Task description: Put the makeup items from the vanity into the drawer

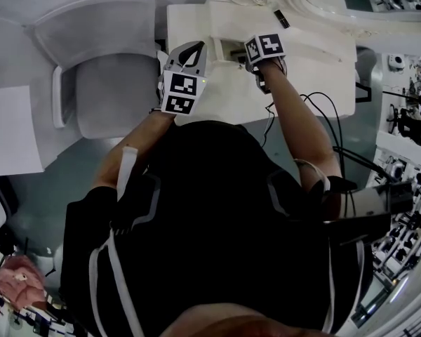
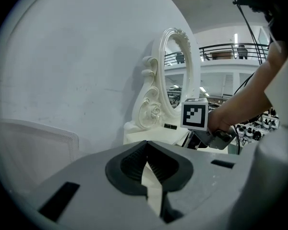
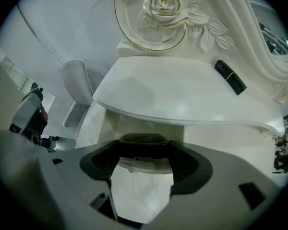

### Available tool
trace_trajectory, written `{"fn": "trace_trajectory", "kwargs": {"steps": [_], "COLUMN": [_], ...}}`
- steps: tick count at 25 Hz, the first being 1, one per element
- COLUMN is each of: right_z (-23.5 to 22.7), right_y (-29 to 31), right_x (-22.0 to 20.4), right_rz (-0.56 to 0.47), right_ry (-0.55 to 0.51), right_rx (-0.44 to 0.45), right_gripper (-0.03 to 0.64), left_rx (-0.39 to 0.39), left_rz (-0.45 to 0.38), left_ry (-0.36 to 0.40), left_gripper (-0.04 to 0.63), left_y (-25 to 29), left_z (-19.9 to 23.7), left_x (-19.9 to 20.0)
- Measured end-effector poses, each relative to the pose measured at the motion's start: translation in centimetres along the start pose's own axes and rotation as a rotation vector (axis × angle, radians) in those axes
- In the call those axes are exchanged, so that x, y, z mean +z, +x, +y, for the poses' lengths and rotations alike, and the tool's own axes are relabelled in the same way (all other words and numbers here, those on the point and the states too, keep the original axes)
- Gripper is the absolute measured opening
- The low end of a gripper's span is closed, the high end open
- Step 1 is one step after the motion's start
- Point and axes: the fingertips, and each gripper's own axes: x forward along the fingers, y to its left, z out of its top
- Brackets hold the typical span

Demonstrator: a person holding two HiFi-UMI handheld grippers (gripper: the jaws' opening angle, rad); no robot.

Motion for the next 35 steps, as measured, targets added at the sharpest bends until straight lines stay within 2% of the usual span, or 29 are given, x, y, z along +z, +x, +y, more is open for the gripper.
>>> {"fn": "trace_trajectory", "kwargs": {"steps": [3,14,21,28,35], "right_z": [0.1,0.4,-0.3,-1.0,-1.8], "right_y": [-0.2,-0.5,-2.6,-6.4,-12.7], "right_x": [0.1,0.2,0.1,0.7,2.6], "right_rz": [0.001,-0.033,-0.109,-0.247,-0.489], "right_ry": [-0.01,-0.005,-0.017,0.004,-0.005], "right_rx": [-0.003,0.022,0.043,0.113,0.189], "right_gripper": [0.33,0.334,0.36,0.361,0.33], "left_rx": [0.014,0.017,0.02,0.036,0.081], "left_rz": [-0.019,0.0,0.006,-0.019,-0.055], "left_ry": [0.001,0.007,0.024,0.034,0.105], "left_gripper": [0.003,0.003,0.003,0.003,0.003], "left_y": [-0.5,-0.8,-0.4,-0.2,-1.2], "left_z": [0.2,-0.1,-1.0,-1.4,-1.8], "left_x": [0.4,-0.1,0.5,2.7,6.8]}}
